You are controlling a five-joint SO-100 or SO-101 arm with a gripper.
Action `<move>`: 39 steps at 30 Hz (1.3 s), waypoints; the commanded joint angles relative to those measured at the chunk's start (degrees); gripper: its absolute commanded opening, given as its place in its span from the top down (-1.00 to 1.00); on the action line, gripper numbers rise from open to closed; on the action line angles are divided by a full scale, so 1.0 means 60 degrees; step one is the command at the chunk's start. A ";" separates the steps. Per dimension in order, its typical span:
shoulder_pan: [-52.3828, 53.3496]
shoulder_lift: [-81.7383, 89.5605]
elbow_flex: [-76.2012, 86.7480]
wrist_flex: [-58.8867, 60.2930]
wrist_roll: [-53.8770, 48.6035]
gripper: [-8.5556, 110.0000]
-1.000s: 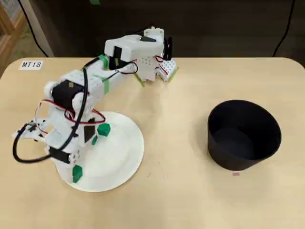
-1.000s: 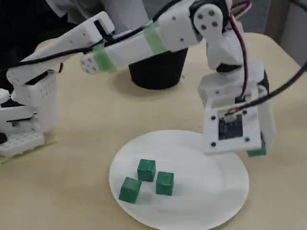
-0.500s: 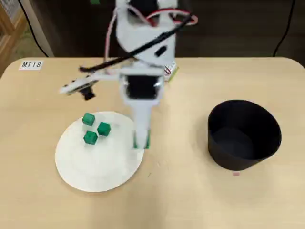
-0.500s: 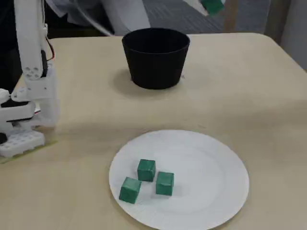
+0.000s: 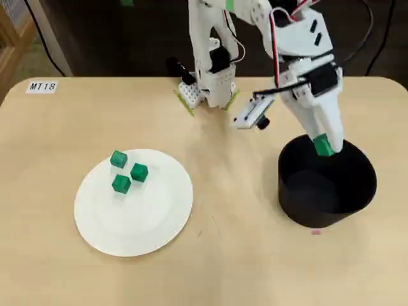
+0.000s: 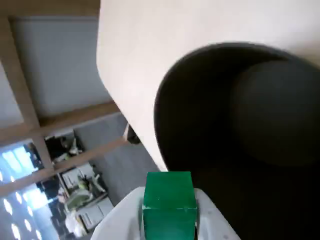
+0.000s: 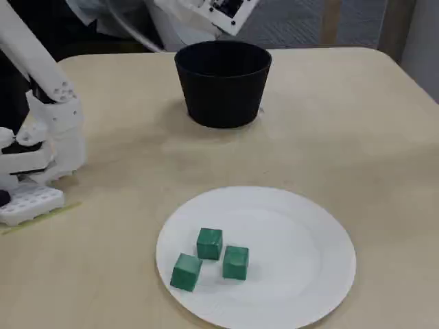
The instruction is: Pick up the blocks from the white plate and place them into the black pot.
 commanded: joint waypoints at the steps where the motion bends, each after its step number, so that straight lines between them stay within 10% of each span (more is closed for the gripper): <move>1: -0.0029 -0.0073 0.0337 -0.0820 0.0059 0.90; 12: 0.0278 -0.1025 0.0366 -0.1494 0.0015 0.90; 18: 0.0352 -0.1069 0.0366 -0.1216 -0.0527 0.35; 25: 0.1011 -0.0996 -0.0220 -0.0059 -0.0645 0.90; 39: 0.7295 -0.2080 -0.4541 0.6445 -0.2417 0.90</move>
